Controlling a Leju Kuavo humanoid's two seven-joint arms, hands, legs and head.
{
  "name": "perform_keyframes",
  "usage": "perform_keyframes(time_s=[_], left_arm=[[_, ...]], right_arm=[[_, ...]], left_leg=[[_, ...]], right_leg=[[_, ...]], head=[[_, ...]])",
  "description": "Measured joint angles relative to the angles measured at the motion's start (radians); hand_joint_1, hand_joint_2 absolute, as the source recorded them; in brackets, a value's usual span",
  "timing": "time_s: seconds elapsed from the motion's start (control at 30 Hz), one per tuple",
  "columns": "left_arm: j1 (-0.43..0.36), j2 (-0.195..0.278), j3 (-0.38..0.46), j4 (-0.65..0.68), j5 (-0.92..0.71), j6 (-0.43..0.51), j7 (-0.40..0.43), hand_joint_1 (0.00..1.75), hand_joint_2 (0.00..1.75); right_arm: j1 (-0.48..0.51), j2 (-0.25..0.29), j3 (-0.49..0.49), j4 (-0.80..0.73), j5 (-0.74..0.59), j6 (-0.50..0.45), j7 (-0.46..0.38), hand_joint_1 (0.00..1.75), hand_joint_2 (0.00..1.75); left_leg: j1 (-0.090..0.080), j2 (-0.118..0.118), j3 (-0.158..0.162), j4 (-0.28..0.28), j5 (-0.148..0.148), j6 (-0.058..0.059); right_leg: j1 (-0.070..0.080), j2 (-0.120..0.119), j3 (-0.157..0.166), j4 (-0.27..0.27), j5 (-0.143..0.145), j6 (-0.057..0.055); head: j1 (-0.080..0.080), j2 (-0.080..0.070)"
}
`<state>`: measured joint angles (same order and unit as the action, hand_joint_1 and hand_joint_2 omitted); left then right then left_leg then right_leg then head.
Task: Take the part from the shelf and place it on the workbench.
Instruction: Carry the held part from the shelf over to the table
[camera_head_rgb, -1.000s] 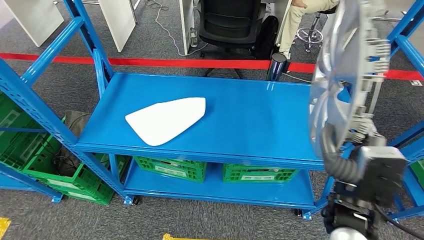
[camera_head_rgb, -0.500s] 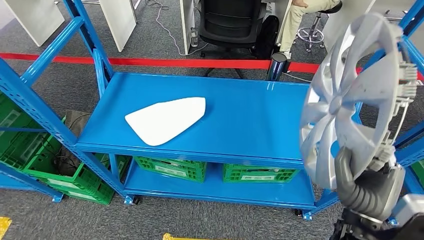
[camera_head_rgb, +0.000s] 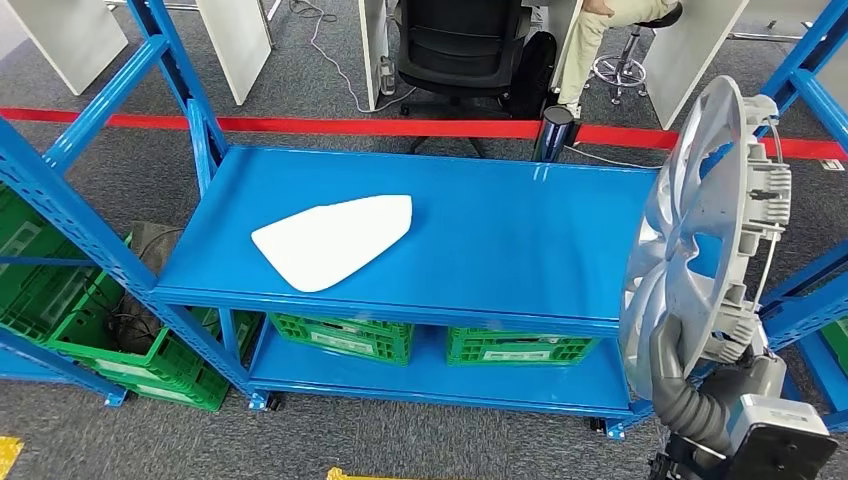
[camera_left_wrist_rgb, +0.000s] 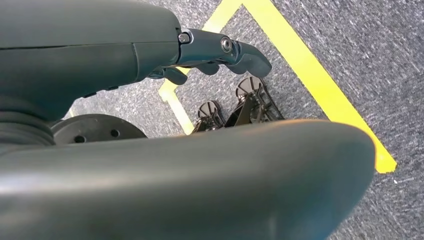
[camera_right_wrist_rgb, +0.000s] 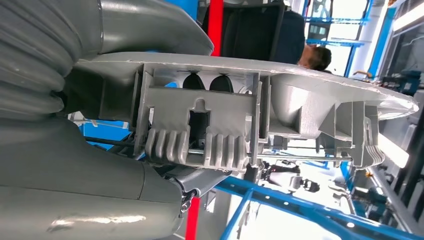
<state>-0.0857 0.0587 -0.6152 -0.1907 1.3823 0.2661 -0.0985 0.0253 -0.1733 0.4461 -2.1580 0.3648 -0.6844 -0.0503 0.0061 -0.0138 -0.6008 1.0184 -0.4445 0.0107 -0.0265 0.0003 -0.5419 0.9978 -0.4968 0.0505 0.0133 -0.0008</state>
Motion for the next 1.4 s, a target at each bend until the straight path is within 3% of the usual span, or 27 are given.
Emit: perform_keyframes(time_s=[0.17, 0.23, 0.3, 0.33, 0.37, 0.4, 0.47, 0.53, 0.67, 0.7, 0.77, 0.83, 0.87, 0.9, 0.93, 1.0, 1.07, 1.17, 1.2, 1.23, 1.33, 1.37, 1.4], left_arm=[[-0.001, -0.001, 0.003, 0.000, -0.005, 0.008, 0.010, 0.00, 0.00], [-0.001, -0.004, 0.003, 0.000, -0.006, 0.014, 0.009, 0.00, 0.00], [-0.001, -0.005, 0.003, 0.000, -0.006, 0.018, 0.008, 0.00, 0.00], [-0.001, -0.005, 0.003, 0.000, -0.006, 0.020, 0.007, 0.00, 0.00], [-0.001, -0.005, 0.003, 0.000, -0.006, 0.021, 0.007, 0.00, 0.00], [0.000, -0.006, 0.004, 0.000, -0.006, 0.021, 0.008, 0.00, 0.00], [-0.001, -0.008, 0.004, 0.000, -0.006, 0.021, 0.013, 0.00, 0.00], [-0.002, -0.010, 0.003, 0.000, -0.009, 0.018, 0.021, 0.00, 0.00], [-0.001, -0.010, 0.003, 0.000, -0.021, 0.007, 0.021, 0.00, 0.00], [-0.001, -0.010, 0.003, 0.000, -0.023, 0.005, 0.019, 0.00, 0.00], [-0.001, -0.010, 0.003, 0.000, -0.026, 0.003, 0.014, 0.00, 0.00], [-0.001, -0.010, 0.003, 0.000, -0.027, 0.004, 0.018, 0.00, 0.00], [-0.001, -0.009, 0.003, 0.000, -0.027, 0.005, 0.022, 0.00, 0.00], [-0.001, -0.009, 0.003, 0.000, -0.027, 0.006, 0.028, 0.00, 0.00], [-0.001, -0.009, 0.003, 0.000, -0.027, 0.008, 0.033, 0.00, 0.00], [-0.002, -0.009, 0.003, 0.000, -0.027, 0.009, 0.038, 0.00, 0.00], [-0.005, -0.009, 0.003, 0.000, -0.028, 0.009, 0.040, 0.00, 0.00], [-0.004, -0.009, 0.003, 0.000, -0.028, 0.009, 0.042, 0.00, 0.00], [-0.004, -0.010, 0.003, 0.000, -0.028, 0.007, 0.041, 0.00, 0.00], [-0.004, -0.010, 0.003, 0.000, -0.028, 0.006, 0.039, 0.00, 0.00], [-0.004, -0.009, 0.003, 0.000, -0.028, 0.003, 0.035, 0.00, 0.00], [-0.004, -0.009, 0.003, 0.000, -0.028, 0.003, 0.034, 0.00, 0.00], [-0.003, -0.009, 0.003, 0.000, -0.028, 0.003, 0.034, 0.00, 0.00]], right_arm=[[0.017, 0.014, -0.024, 0.003, -0.024, 0.000, -0.025, 1.75, 1.75], [0.022, 0.015, -0.027, 0.003, -0.028, 0.000, -0.028, 1.75, 1.75], [0.029, 0.015, -0.028, 0.003, -0.029, 0.000, -0.031, 1.75, 1.75], [0.033, 0.016, -0.028, 0.004, -0.029, 0.000, -0.032, 1.75, 1.75], [0.037, 0.016, -0.029, 0.004, -0.029, 0.000, -0.032, 1.75, 1.75], [0.040, 0.016, -0.029, 0.005, -0.029, 0.000, -0.032, 1.75, 1.75], [0.043, 0.016, -0.030, 0.005, -0.037, 0.000, -0.033, 1.75, 1.75], [0.045, 0.017, -0.031, 0.005, -0.071, 0.000, -0.036, 1.75, 1.75], [0.049, 0.013, -0.036, 0.006, -0.158, 0.000, -0.054, 1.75, 1.75], [0.049, 0.012, -0.036, 0.006, -0.170, 0.000, -0.059, 1.75, 1.75], [0.048, 0.011, -0.036, 0.009, -0.187, 0.000, -0.068, 1.75, 1.75], [0.049, 0.009, -0.036, 0.015, -0.200, 0.000, -0.073, 1.75, 1.75], [0.051, 0.008, -0.036, 0.019, -0.207, 0.000, -0.075, 1.75, 1.75], [0.053, 0.008, -0.036, 0.023, -0.212, 0.000, -0.076, 1.75, 1.75], [0.055, 0.007, -0.036, 0.026, -0.217, 0.000, -0.077, 1.75, 1.75], [0.058, 0.007, -0.036, 0.031, -0.221, 0.000, -0.078, 1.75, 1.75], [0.058, 0.005, -0.038, 0.033, -0.221, 0.000, -0.081, 1.75, 1.75], [0.058, 0.001, -0.040, 0.034, -0.221, 0.000, -0.085, 1.75, 1.75], [0.059, 0.000, -0.040, 0.034, -0.221, 0.000, -0.085, 1.75, 1.75], [0.058, -0.001, -0.041, 0.035, -0.221, 0.000, -0.086, 1.75, 1.75], [0.057, -0.002, -0.041, 0.039, -0.221, 0.000, -0.089, 1.75, 1.75], [0.057, -0.002, -0.041, 0.041, -0.221, 0.000, -0.089, 1.75, 1.75], [0.057, -0.002, -0.041, 0.043, -0.221, 0.000, -0.089, 1.75, 1.75]], left_leg=[[0.000, 0.003, 0.001, -0.011, 0.011, 0.019], [0.004, 0.006, 0.002, -0.020, 0.017, 0.025], [0.003, 0.007, -0.001, -0.020, 0.018, 0.027], [0.002, 0.007, -0.003, -0.019, 0.018, 0.027], [0.002, 0.007, -0.004, -0.018, 0.019, 0.026], [0.002, 0.007, -0.004, -0.016, 0.019, 0.025], [0.002, 0.007, -0.006, -0.012, 0.021, 0.020], [0.000, 0.006, -0.010, -0.007, 0.022, 0.008], [0.006, 0.006, -0.020, -0.004, 0.025, -0.021], [0.007, 0.007, -0.029, 0.011, 0.010, -0.025], [0.008, 0.008, -0.071, 0.111, -0.059, -0.031], [0.009, 0.009, -0.113, 0.240, -0.122, -0.035], [0.009, 0.009, -0.118, 0.267, -0.129, -0.035], [0.009, 0.009, -0.103, 0.254, -0.117, -0.034], [0.009, 0.009, -0.070, 0.206, -0.094, -0.032], [0.007, 0.009, 0.013, 0.065, -0.054, -0.025], [0.003, 0.009, 0.056, -0.008, -0.045, -0.016], [0.000, 0.010, 0.057, -0.017, -0.033, 0.001], [0.002, 0.011, 0.055, -0.021, -0.027, 0.008], [0.004, 0.012, 0.051, -0.025, -0.020, 0.014], [0.003, 0.013, 0.030, -0.024, -0.007, 0.023], [0.002, 0.013, 0.022, -0.022, -0.003, 0.023], [0.001, 0.013, 0.014, -0.019, 0.001, 0.023]], right_leg=[[-0.006, 0.000, 0.001, 0.012, -0.008, 0.014], [-0.005, 0.000, -0.041, 0.098, -0.061, 0.015], [-0.005, 0.000, -0.101, 0.233, -0.121, 0.015], [-0.005, 0.000, -0.120, 0.278, -0.133, 0.015], [-0.005, 0.000, -0.124, 0.288, -0.127, 0.014], [-0.005, 0.000, -0.109, 0.260, -0.104, 0.013], [-0.005, 0.000, -0.046, 0.131, -0.047, 0.007], [0.000, 0.001, -0.003, 0.034, -0.019, -0.003], [0.008, 0.002, 0.000, 0.015, -0.005, -0.033], [0.007, 0.000, 0.001, 0.012, 0.002, -0.041], [0.006, -0.002, -0.003, 0.010, 0.014, -0.052], [0.009, -0.003, -0.015, 0.011, 0.022, -0.057], [0.011, -0.003, -0.020, 0.012, 0.025, -0.057], [0.012, -0.003, -0.023, 0.013, 0.028, -0.056], [0.012, -0.003, -0.026, 0.013, 0.030, -0.054], [0.014, -0.003, -0.029, 0.016, 0.032, -0.049], [0.016, -0.003, -0.034, 0.018, 0.037, -0.038], [0.013, -0.002, -0.045, 0.021, 0.043, -0.019], [0.012, -0.002, -0.055, 0.037, 0.029, -0.015], [0.011, -0.001, -0.071, 0.071, 0.003, -0.011], [0.010, -0.001, -0.138, 0.251, -0.098, -0.002], [0.010, -0.001, -0.147, 0.288, -0.111, -0.001], [0.010, -0.001, -0.138, 0.287, -0.105, -0.001]], head=[[0.000, 0.000], [0.008, 0.000], [0.016, 0.000], [0.018, 0.000], [0.019, 0.000], [0.021, 0.000], [0.025, 0.000], [0.026, 0.000], [0.018, 0.000], [0.015, 0.000], [0.002, 0.000], [-0.010, 0.000], [-0.014, 0.000], [-0.017, 0.000], [-0.021, 0.000], [-0.030, 0.000], [-0.034, 0.000], [-0.034, 0.000], [-0.032, 0.000], [-0.027, 0.000], [-0.007, 0.000], [-0.003, 0.000], [0.000, 0.000]])
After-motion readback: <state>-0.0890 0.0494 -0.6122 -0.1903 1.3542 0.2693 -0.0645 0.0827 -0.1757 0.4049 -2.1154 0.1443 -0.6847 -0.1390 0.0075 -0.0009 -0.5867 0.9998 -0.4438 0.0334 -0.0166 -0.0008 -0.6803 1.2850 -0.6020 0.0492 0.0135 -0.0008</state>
